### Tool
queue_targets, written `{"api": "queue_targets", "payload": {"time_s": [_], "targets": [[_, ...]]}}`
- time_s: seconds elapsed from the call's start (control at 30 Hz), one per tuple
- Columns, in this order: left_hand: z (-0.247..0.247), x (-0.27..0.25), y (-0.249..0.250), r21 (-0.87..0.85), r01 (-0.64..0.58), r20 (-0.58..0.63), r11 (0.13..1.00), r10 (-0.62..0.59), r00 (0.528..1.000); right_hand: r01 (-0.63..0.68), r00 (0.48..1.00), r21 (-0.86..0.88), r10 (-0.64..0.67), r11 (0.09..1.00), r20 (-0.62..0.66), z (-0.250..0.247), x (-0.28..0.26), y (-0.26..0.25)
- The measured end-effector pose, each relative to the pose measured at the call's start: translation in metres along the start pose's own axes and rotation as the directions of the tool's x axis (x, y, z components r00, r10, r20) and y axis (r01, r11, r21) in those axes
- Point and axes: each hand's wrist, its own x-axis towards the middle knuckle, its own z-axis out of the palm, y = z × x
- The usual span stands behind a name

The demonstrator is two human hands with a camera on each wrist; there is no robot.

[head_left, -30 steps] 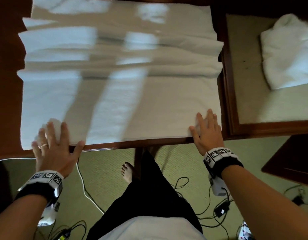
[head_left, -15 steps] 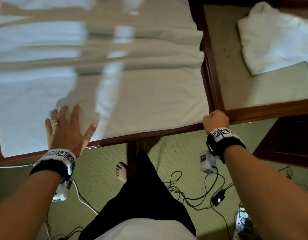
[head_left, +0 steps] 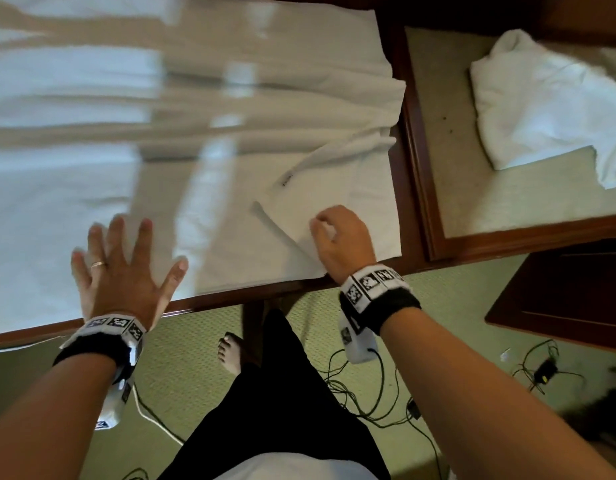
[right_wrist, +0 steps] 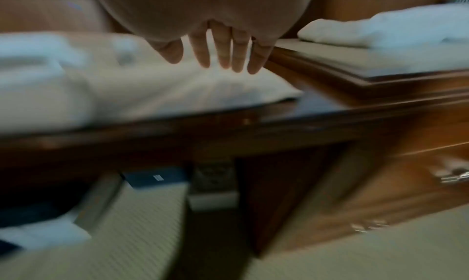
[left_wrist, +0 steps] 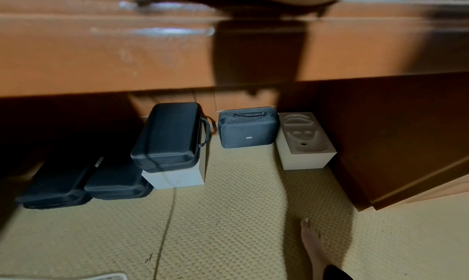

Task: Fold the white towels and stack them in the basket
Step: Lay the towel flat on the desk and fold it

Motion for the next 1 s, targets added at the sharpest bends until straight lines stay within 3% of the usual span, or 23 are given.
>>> {"api": "queue_targets", "payload": {"time_s": [0.07,0.17,0.27,0.33,0.4,0.47,0.53,0.63,0.7,0.77,0.83,0.9,1.0], "targets": [[0.001,0.000,-0.001,0.005,-0.001,-0.008,1.000,0.001,1.000,-0.169,0.982,-0.243,0.185,0.955,0.044,-0.017,-0.021,0.042],[0.002,0.001,-0.002,-0.022,-0.001,-0.015,1.000,0.001,1.000,-0.147,0.952,-0.534,0.265,0.833,0.151,-0.042,-0.058,0.086],[-0.002,-0.003,-0.001,-0.106,0.028,-0.028,0.994,-0.031,0.999,-0.215,0.932,-0.589,0.344,0.779,0.116,-0.049,-0.056,0.076],[-0.006,-0.011,-0.002,-0.122,0.058,-0.026,0.991,-0.062,0.998,-0.196,0.956,-0.568,0.284,0.799,0.070,-0.047,-0.045,0.062],[-0.009,-0.018,-0.005,-0.090,0.069,-0.005,0.994,-0.070,0.998,-0.104,0.969,-0.579,0.213,0.809,0.124,-0.041,-0.038,0.058],[-0.011,-0.021,-0.010,-0.038,0.042,0.022,0.998,-0.042,0.999,-0.128,0.919,-0.630,0.330,0.766,0.214,-0.041,-0.035,0.060],[-0.015,-0.020,-0.012,-0.008,0.038,0.033,0.999,-0.038,0.999,-0.196,0.894,-0.690,0.415,0.696,0.165,-0.045,-0.027,0.060],[-0.020,-0.016,-0.011,-0.001,0.108,0.024,0.994,-0.108,0.994,-0.153,0.948,-0.682,0.302,0.715,0.103,-0.048,-0.006,0.046],[-0.020,-0.017,-0.014,0.008,0.118,0.017,0.993,-0.118,0.993,-0.052,0.951,-0.611,0.227,0.790,0.212,-0.045,0.000,0.050],[-0.017,-0.022,-0.019,0.006,0.100,0.026,0.995,-0.100,0.995,-0.101,0.901,-0.598,0.328,0.795,0.285,-0.047,0.001,0.057],[-0.012,-0.029,-0.023,-0.011,0.091,0.043,0.996,-0.091,0.995,-0.188,0.899,-0.617,0.387,0.764,0.206,-0.050,0.002,0.062],[-0.003,-0.037,-0.023,-0.047,0.099,0.062,0.994,-0.096,0.993,-0.179,0.955,-0.596,0.283,0.783,0.085,-0.045,0.005,0.050],[0.007,-0.041,-0.022,-0.084,0.121,0.070,0.989,-0.115,0.991,0.034,0.999,-0.478,-0.019,0.878,0.035,-0.015,0.012,0.009]]}}
